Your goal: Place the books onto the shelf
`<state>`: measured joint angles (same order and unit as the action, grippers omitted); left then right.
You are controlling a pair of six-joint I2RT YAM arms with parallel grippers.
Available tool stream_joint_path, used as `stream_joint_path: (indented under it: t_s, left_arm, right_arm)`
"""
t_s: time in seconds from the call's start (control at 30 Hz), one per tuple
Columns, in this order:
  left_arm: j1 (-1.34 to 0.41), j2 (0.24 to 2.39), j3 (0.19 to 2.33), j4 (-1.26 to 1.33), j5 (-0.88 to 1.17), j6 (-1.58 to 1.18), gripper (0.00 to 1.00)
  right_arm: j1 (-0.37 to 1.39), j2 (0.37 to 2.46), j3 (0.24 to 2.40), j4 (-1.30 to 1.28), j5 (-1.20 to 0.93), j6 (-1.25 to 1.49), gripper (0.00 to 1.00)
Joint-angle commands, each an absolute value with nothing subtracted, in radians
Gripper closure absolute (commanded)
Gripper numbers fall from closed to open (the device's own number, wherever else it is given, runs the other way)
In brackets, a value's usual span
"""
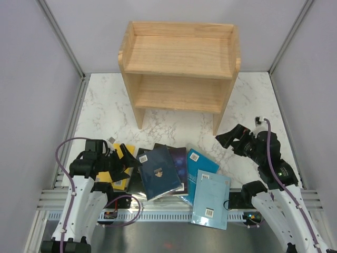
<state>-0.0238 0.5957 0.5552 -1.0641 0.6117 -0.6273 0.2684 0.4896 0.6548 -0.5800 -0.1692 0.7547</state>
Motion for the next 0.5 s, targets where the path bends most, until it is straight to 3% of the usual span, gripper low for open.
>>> stream_joint_path:
  t_s: [0.0,0.23,0.47]
  left_arm:
    - [-0.023,0.569,0.499,-0.996,0.692,-0.686,0.00]
    - [-0.028,0.640,0.396,-0.873,0.680,-0.755,0.01]
    - [-0.041,0.726,0.393,-0.804,0.649,-0.761,0.05]
  right_arm:
    - [0.268,0.430,0.739,-0.712,-0.219,0.784,0.02]
    - [0.272,0.552,0.732,-0.634,-0.376,0.867,0.06]
    - [0.380,0.716,0.790,-0.637,-0.310,0.822,0.16]
